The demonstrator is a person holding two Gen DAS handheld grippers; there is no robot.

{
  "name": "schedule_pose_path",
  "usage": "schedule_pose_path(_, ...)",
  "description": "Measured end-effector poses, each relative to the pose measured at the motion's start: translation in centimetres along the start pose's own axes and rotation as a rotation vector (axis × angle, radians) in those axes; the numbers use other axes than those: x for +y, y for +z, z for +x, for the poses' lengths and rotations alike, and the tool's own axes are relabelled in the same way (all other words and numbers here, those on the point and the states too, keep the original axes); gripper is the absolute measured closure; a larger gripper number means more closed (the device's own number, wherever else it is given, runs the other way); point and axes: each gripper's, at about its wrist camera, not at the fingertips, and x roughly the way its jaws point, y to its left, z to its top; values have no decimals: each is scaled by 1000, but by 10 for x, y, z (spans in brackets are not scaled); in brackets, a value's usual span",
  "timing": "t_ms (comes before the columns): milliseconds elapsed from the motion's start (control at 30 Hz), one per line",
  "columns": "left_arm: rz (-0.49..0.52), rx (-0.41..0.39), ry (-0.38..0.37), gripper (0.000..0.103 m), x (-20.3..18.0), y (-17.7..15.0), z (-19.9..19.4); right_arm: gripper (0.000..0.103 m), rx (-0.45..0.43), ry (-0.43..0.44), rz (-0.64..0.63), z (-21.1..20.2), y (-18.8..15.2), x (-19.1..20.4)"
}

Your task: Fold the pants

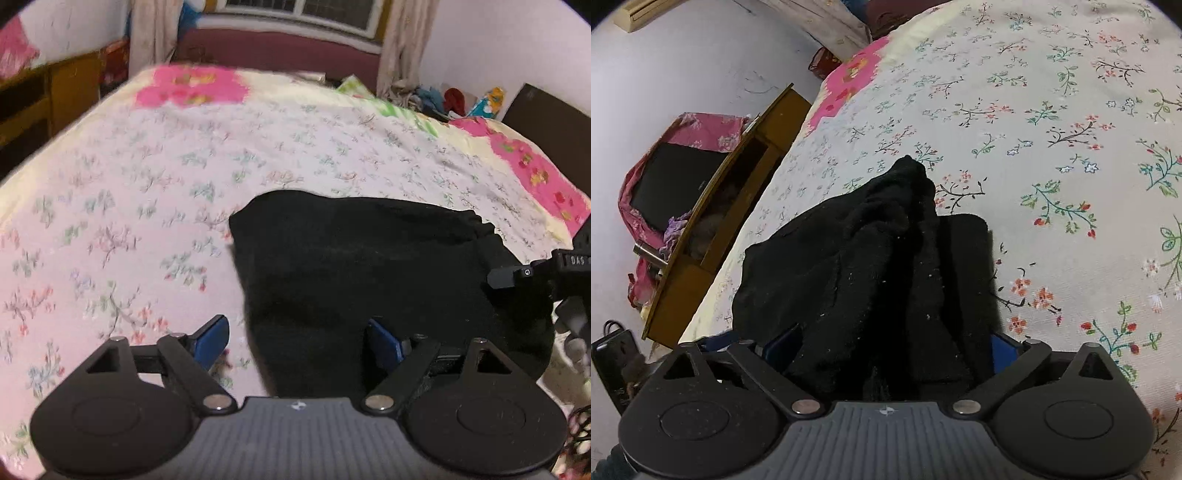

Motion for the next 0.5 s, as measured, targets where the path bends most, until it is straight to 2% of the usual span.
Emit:
schedule_pose_path(200,-184,65,-129,13,13,2,41,9,-20,16,21,4,-1,-1)
schedule_pose_path(333,-202,59,-143,14,6,6,47,9,10,28,15,8,1,-4)
schedule_pose_path(400,-171,46,-139,20,0,7,41,15,29,-1,-17,6,3,5)
schedule_pose_path(467,-160,32,-160,24,-2,8,36,32,25,-30,-61,-1,1,15)
schedule_pose_path(500,-161,25,-171,26,-2,9,34,36,24,-36,-70,-5,-1,17)
